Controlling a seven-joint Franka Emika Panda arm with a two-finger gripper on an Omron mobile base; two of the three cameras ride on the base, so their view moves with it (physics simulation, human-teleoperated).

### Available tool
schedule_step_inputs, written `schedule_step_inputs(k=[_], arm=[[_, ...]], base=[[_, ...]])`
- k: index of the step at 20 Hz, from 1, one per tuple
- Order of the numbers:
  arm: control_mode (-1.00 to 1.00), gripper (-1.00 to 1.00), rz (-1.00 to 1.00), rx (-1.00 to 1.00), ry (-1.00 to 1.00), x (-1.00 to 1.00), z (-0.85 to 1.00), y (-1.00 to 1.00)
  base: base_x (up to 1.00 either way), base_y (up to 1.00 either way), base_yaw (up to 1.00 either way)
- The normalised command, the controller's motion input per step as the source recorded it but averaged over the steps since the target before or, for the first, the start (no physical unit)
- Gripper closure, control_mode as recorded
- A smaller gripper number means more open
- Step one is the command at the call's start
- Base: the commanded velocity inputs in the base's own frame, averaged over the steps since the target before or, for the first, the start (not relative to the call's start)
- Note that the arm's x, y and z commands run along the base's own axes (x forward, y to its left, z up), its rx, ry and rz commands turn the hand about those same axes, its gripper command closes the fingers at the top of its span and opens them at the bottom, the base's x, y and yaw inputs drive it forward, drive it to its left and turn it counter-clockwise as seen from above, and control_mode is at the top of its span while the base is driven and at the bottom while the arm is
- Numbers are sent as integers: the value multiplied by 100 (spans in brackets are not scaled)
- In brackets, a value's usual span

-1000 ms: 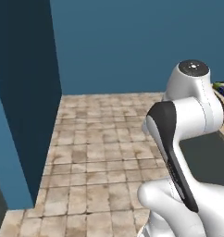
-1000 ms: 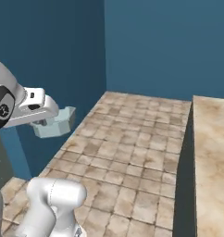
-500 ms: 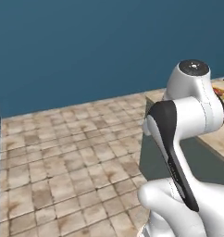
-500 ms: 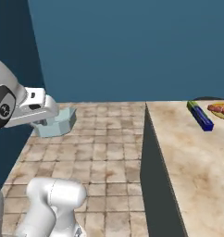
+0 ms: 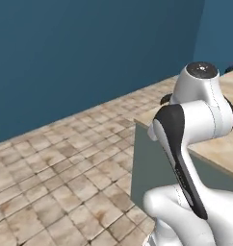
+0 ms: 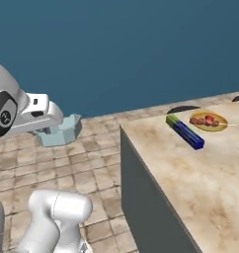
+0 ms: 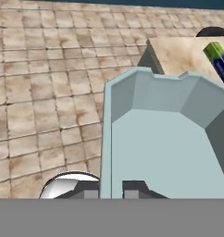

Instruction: Retrieve the tupperware and aluminum foil from the cabinet and place them on the dining counter near the plate with bell pepper and kebab skewer to prepare for storing leftovers.

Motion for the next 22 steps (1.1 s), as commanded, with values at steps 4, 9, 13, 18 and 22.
schedule_step_inputs(k=[4,9,13,18,22], arm=[[100,100,0,0,0,0,0,0],[100,100,0,0,0,0,0,0],[100,100,0,0,0,0,0,0],[100,100,0,0,0,0,0,0],[100,100,0,0,0,0,0,0]], base=[[96,69,-48],[100,88,-44],[99,96,-43],[99,89,-49],[92,87,-54]])
